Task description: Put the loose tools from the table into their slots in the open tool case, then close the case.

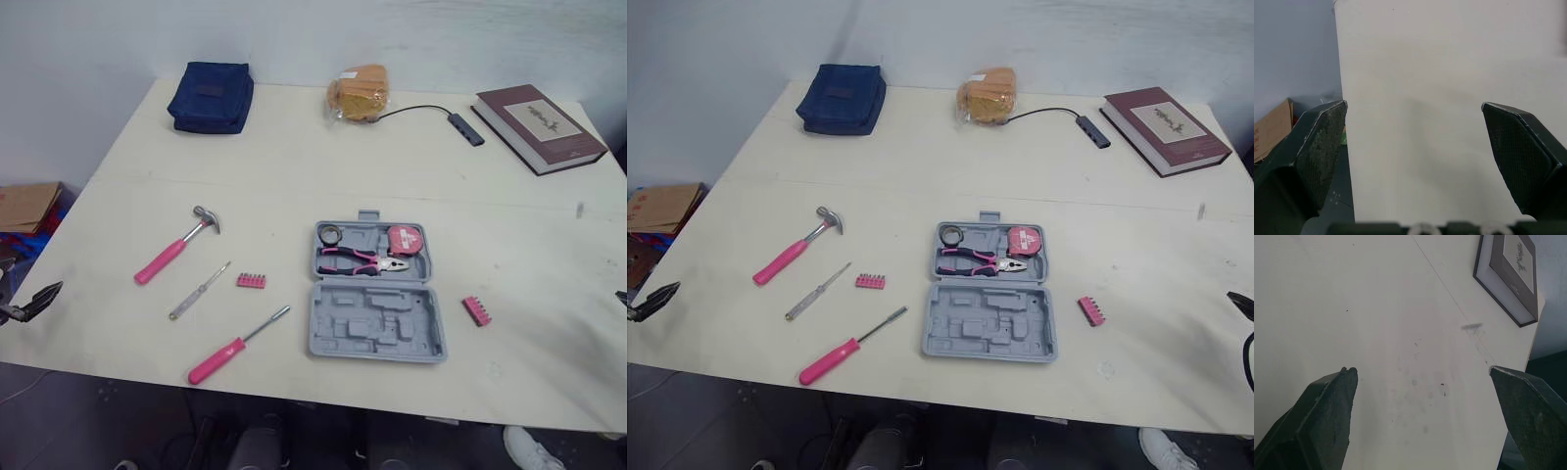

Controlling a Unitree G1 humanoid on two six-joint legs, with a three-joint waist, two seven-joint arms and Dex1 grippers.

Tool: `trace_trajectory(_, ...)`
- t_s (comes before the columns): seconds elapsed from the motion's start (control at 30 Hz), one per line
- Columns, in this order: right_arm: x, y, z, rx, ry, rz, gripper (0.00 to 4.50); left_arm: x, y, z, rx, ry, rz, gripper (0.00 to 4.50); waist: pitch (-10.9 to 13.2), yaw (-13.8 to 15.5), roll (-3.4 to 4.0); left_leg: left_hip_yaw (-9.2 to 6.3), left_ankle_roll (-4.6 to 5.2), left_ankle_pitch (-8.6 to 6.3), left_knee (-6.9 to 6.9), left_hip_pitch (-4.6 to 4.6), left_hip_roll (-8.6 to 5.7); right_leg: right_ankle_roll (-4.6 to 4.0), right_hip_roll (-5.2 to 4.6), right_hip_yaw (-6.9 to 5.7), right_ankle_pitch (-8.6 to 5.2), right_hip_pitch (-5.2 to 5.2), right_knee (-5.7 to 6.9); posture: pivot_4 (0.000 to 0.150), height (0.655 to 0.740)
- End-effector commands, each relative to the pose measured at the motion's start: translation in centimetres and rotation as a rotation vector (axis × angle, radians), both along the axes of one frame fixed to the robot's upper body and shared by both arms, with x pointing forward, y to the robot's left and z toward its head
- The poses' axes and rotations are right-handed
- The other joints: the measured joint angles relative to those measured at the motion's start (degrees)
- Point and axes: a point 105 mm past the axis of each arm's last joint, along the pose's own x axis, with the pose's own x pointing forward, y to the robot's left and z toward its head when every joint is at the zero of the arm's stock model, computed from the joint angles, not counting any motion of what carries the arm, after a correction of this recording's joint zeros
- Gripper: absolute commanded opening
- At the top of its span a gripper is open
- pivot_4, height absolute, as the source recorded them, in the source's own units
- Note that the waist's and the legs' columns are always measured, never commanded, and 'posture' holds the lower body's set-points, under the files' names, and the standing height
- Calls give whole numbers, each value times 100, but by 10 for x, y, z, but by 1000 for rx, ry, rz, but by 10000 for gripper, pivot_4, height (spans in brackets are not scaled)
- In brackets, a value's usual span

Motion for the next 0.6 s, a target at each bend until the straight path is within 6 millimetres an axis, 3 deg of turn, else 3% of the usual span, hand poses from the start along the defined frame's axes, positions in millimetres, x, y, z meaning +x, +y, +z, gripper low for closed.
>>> trace_trajectory(0.03,2,3,8,37,-49,16,45000,5,-9,15,-36,-37,-56,44508,0,1,0,0,0,0,0,0,0,0,0,0,0,0,0,1500,7400)
trace_trajectory(0.13,12,19,7,107,-51,85,45000,10,-34,28,-131,-64,-203,44508,0,5,-2,-1,0,0,6,-1,2,0,2,0,1,2,1,1500,7400)
trace_trajectory(0.2,14,23,8,127,-51,104,45000,11,-39,31,-145,-66,-222,44508,2,3,2,1,1,0,9,-1,3,1,2,5,1,0,3,1500,7400)
trace_trajectory(0.33,32,71,6,201,-2,285,45000,22,-94,35,-163,-42,-427,44508,3,0,3,11,-1,-3,11,1,8,1,8,18,1,-2,4,1500,7400)
trace_trajectory(0.47,44,106,3,232,36,385,45000,29,-152,31,-160,5,-595,44508,3,28,3,10,3,-11,34,-4,11,1,9,53,2,0,13,1500,7400)
trace_trajectory(0.53,47,120,-1,253,76,421,39701,32,-176,30,-165,23,-648,39223,3,37,3,11,4,-18,46,-7,12,2,13,68,3,-1,13,1500,7400)
trace_trajectory(0.6,52,135,-8,266,123,458,31694,36,-209,26,-184,59,-723,32275,3,51,3,12,4,-26,59,-13,16,2,18,70,3,-1,12,1500,7400)
